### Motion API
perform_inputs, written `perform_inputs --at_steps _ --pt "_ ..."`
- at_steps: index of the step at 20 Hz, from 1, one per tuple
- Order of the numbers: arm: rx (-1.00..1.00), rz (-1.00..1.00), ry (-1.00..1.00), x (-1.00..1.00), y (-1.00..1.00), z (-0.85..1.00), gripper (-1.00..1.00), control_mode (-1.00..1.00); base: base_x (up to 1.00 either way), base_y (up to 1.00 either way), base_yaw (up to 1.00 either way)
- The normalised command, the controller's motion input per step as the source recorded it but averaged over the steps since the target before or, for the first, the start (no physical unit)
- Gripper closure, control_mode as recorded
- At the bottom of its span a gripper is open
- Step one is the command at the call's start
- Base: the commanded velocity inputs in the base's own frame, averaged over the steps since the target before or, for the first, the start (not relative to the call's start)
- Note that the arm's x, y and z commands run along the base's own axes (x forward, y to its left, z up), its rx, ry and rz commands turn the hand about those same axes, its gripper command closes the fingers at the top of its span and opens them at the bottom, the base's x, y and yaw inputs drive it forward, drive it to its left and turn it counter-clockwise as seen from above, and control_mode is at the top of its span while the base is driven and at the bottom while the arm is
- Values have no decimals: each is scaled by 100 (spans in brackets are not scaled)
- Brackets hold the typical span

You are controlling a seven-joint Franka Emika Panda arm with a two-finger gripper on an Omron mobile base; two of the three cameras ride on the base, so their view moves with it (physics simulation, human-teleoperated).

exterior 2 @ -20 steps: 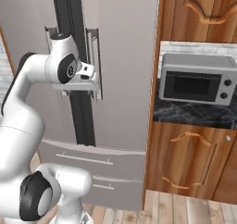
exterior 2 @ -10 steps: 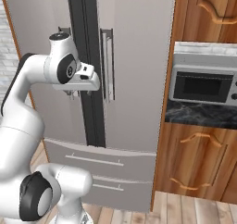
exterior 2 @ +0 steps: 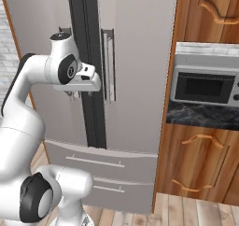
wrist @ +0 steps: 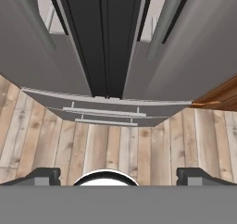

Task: Retrieve the sausage and cheese from the fridge and place them on the cutting board on the counter.

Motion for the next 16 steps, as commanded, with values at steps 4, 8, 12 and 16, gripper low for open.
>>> perform_inputs --at_steps 4,8,12,16 --pt "0 0 0 0 0 0 -100 100 0 0 0" --pt "0 0 0 0 0 0 -100 -100 0 0 0" --pt "0 0 0 -4 0 0 -100 -100 0 0 0" --pt "0 0 -30 15 -7 -12 -100 -100 0 0 0"
